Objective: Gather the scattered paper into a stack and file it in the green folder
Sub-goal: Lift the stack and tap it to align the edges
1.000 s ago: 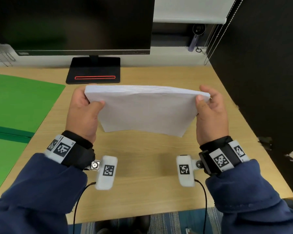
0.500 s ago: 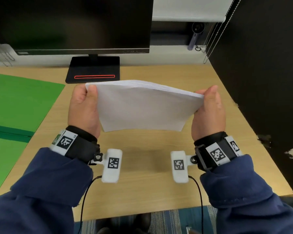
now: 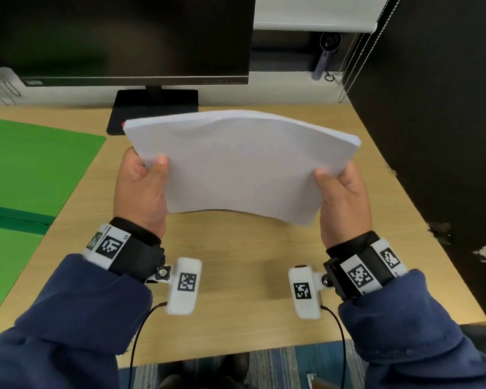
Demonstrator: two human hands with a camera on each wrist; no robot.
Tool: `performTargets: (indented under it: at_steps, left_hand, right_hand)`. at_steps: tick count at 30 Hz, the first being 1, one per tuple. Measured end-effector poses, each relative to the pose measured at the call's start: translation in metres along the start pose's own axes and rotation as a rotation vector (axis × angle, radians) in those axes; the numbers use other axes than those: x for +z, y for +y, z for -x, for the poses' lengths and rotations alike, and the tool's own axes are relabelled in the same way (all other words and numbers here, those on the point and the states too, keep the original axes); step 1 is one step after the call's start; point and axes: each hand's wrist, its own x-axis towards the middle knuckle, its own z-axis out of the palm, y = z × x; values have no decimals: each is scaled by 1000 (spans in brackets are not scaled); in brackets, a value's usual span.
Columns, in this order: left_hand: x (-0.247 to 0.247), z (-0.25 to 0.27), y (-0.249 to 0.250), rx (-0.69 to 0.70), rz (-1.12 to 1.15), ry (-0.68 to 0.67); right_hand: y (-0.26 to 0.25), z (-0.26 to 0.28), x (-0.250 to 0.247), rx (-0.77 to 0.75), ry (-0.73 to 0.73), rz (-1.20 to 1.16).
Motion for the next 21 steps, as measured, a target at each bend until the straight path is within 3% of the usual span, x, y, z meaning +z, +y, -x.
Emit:
performTargets:
  at_steps: [5, 10, 16, 18, 21]
  left_hand:
    - [-2, 11, -23, -152, -55, -48]
    - [-4, 10, -14, -95, -41, -67]
    - [-13, 15, -14, -185, -201, -89]
    - [-10, 16, 10, -87, -204, 6]
    - [5, 17, 64, 386, -380, 17]
  right_hand:
    - [18, 2, 0, 172, 45, -23]
    - [18, 0, -7, 142, 18, -86]
    - [35, 4, -8, 179, -16, -30]
    - [36, 4, -10, 179, -18, -40]
    - [39, 5, -13, 180, -28, -45]
